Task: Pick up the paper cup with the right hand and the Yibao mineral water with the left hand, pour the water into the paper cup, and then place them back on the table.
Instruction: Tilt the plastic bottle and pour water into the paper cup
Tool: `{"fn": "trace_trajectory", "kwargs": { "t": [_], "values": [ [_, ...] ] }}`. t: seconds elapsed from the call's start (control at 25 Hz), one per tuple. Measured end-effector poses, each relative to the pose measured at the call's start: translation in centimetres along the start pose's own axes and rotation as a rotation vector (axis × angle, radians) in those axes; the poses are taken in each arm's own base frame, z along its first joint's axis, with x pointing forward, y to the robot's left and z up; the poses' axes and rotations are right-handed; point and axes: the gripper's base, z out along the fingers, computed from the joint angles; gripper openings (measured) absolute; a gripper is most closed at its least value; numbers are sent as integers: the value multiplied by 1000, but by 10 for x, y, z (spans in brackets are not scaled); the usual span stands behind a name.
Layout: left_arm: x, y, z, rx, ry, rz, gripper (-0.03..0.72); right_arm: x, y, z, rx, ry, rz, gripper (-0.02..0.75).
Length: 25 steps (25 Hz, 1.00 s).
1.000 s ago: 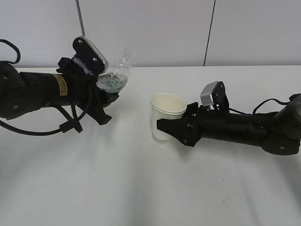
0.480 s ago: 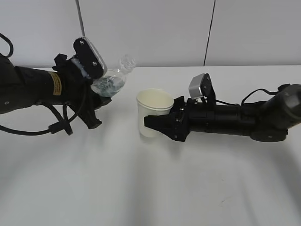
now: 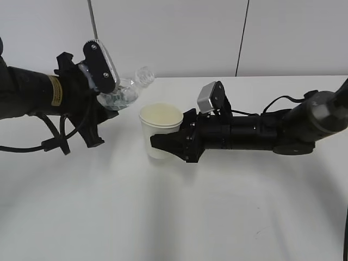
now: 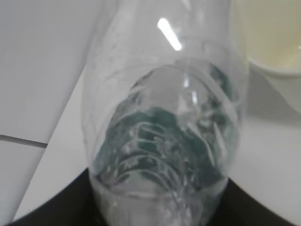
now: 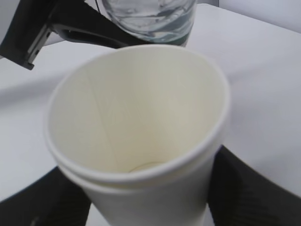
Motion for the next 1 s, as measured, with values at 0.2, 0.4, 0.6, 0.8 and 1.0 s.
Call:
{"fn": "trace_trajectory", "kwargs": {
  "t": [0.2,0.4,0.6,0.8,1.0],
  "values": [
    [2,1,-3,-1,36,60,352,-1,-1,1,1,6,-3,522],
    [0,11,-3,-27,78,84,351,0,-1,2,4,14,-2,521],
    [-7,16,-4,-44,101,138,351,0,-1,2,9,21,-1,521],
    [-8,18,-4,-51,113,192,351,-2,-3,2,10,20,-9,521],
    [-7,18,-4,-51,134,227,351,-3,-4,3,12,19,-12,521]
  ]
}}
